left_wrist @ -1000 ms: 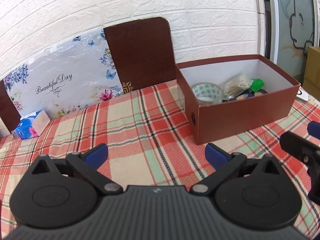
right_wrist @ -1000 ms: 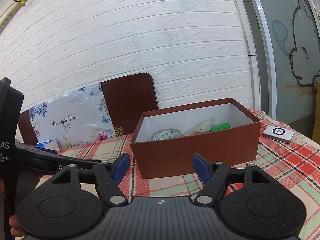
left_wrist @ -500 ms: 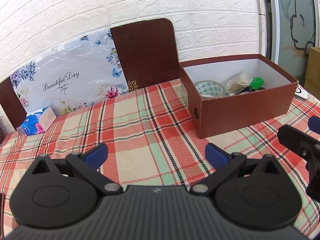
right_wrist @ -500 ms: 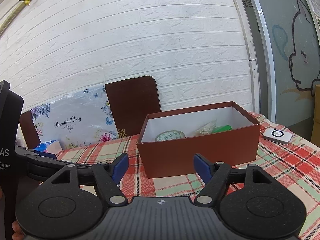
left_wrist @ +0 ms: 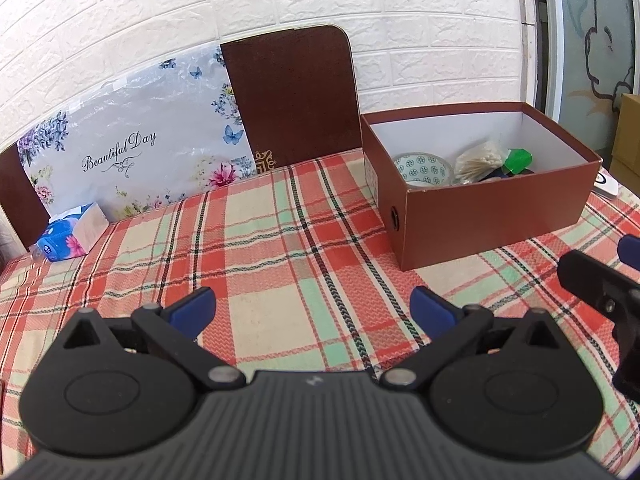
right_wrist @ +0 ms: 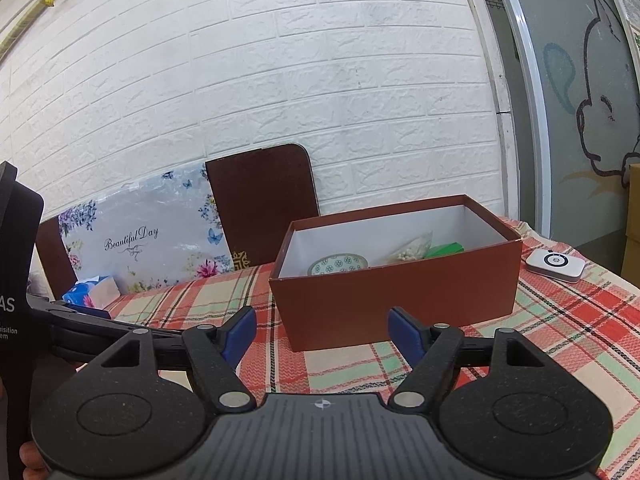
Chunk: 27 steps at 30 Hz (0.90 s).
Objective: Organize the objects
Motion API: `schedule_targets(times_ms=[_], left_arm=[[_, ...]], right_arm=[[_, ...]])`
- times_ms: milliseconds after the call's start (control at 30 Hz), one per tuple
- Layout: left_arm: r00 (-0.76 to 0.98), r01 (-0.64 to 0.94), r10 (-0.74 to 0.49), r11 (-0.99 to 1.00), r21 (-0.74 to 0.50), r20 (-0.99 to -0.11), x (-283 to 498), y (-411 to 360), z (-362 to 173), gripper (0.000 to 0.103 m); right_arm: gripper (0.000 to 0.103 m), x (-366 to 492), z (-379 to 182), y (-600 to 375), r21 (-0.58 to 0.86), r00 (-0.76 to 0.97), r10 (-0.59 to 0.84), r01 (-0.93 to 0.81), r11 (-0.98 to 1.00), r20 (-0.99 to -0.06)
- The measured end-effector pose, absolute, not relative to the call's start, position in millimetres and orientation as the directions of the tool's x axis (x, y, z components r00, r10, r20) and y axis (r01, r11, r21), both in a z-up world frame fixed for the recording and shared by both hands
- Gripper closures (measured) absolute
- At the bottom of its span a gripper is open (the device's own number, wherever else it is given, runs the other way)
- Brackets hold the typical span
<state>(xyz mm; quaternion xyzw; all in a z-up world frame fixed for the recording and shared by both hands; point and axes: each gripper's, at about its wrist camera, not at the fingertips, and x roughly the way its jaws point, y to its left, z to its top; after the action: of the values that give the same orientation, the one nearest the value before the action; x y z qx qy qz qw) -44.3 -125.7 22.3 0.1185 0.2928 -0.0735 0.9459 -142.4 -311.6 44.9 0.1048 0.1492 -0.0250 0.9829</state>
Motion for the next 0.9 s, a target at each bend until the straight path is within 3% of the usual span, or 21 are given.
schedule_targets(times_ms=[900], left_arm=[[0.809,0.218,-0.077,0.96,0.175,-0.583,-45.6,-127.4,19.6,0.0]], right_arm=[[0.025,-142.6,45.5,-301.8,0.207,0.953,-0.036,0.101,0.973,-0.3]])
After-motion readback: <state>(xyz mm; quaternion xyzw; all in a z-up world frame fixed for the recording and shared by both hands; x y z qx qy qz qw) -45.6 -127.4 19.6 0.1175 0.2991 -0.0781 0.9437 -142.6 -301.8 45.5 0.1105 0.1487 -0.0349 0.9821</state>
